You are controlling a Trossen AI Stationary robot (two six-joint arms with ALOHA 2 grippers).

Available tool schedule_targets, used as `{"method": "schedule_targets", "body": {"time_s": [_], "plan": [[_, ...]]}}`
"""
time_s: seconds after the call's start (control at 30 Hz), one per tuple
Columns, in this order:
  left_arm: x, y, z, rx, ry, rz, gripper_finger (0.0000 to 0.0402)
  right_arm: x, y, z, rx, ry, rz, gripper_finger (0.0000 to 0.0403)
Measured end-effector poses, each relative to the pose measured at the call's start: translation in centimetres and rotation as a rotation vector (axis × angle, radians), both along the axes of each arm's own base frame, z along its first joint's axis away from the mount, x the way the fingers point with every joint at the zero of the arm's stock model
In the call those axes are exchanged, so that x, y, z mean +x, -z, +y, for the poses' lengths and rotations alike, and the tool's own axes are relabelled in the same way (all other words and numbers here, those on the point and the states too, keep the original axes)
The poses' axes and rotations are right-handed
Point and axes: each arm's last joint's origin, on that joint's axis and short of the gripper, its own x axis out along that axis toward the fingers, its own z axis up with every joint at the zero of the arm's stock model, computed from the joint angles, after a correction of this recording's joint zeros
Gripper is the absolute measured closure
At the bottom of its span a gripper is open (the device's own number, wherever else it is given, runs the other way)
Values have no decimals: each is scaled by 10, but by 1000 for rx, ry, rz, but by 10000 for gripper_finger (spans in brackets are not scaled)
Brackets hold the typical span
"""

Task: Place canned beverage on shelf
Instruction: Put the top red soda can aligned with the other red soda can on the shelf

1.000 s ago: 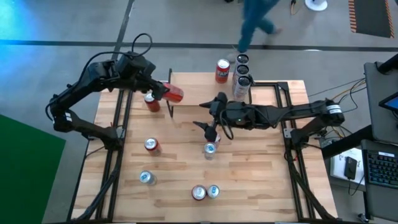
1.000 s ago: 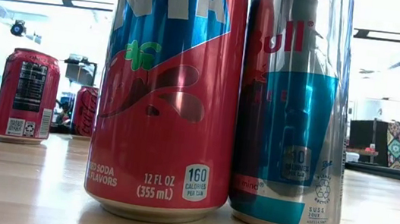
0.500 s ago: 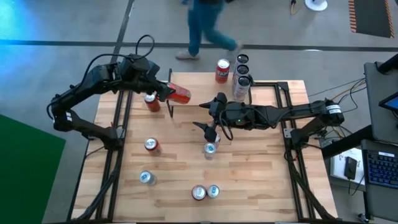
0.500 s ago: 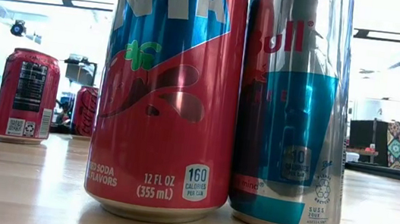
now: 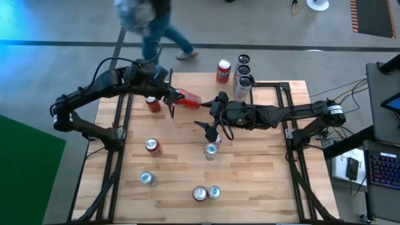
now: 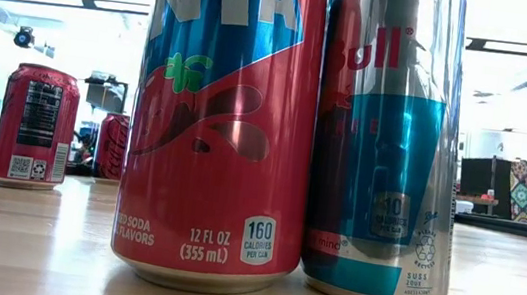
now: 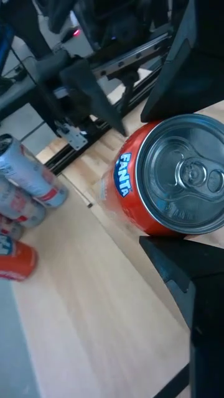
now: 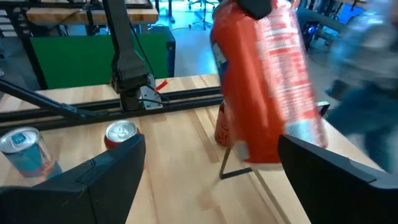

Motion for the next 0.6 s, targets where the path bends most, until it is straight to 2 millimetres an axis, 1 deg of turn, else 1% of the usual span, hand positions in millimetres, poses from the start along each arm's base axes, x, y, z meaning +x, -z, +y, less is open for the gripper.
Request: {"method": "schedule_targets", "body": {"time_s": [0.2, 0.4, 0.6], "plan": [[13, 7, -6, -11, 35, 23, 132, -2, 3, -2, -54, 56, 41, 48], [27, 11, -13, -23, 62, 8, 132, -2, 5, -2, -40, 59, 63, 48], [36, 12, -17, -29, 72, -22, 132, -5, 10, -2, -2, 76, 104, 48]]}}
